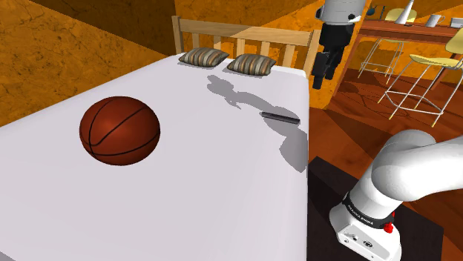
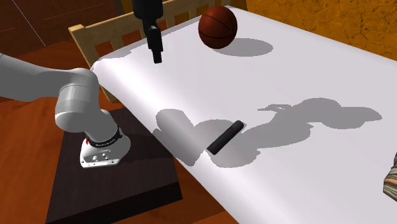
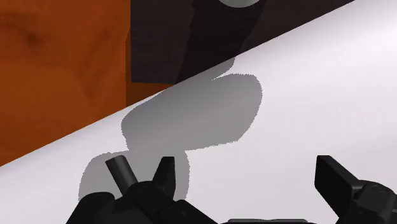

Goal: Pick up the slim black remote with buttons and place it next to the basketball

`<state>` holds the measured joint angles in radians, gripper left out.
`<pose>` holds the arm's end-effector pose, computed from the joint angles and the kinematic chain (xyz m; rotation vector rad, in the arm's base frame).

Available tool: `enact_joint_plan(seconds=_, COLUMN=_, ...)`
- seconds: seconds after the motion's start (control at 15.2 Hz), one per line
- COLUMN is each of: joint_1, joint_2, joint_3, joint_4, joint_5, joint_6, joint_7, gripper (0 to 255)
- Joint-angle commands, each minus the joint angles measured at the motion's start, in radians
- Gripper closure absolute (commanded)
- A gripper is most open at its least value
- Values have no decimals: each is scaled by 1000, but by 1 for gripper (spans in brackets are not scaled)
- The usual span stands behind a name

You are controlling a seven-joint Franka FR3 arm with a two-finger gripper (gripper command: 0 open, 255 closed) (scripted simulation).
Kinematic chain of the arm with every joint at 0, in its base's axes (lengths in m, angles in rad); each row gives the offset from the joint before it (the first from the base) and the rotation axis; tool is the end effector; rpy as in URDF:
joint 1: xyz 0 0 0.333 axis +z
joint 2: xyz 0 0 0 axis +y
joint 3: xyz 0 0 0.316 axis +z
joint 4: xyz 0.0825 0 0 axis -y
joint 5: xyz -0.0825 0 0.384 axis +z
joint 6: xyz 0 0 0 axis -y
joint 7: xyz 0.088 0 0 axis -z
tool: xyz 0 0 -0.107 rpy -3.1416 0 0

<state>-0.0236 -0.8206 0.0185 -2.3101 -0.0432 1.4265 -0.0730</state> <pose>0.2822 -0.0045 0.6100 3.0849 0.0875 -0.1009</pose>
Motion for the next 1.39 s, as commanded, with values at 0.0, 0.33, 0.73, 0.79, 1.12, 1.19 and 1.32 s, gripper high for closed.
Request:
enact_joint_plan(seconds=0.0, joint_1=0, joint_2=0, joint_3=0, joint_4=0, joint_5=0, joint_6=0, joint_7=0, gripper=0)
enact_joint_plan(seconds=0.33, joint_1=-4, joint_2=57, joint_3=-97, joint_4=-81, joint_5=-49, joint_6=149, joint_7=-124, gripper=0)
enact_joint_plan(seconds=0.73, joint_1=-5, joint_2=185, joint_3=-213, joint_4=-128, joint_5=-90, joint_6=335, joint_7=-271, gripper=0)
enact_joint_plan(seconds=0.79, joint_1=-4, joint_2=212, joint_3=-232, joint_4=-130, joint_5=-94, joint_6=366, joint_7=-296, gripper=0)
enact_joint_plan(seconds=1.12, joint_1=9, joint_2=370, joint_3=-326, joint_4=-117, joint_5=-91, joint_6=517, joint_7=-427, gripper=0)
enact_joint_plan(seconds=1.19, joint_1=13, joint_2=406, joint_3=-344, joint_4=-110, joint_5=-86, joint_6=546, joint_7=-455, gripper=0)
enact_joint_plan(seconds=1.32, joint_1=22, joint_2=481, joint_3=-378, joint_4=-91, joint_5=-68, joint_6=600, joint_7=-514, gripper=0)
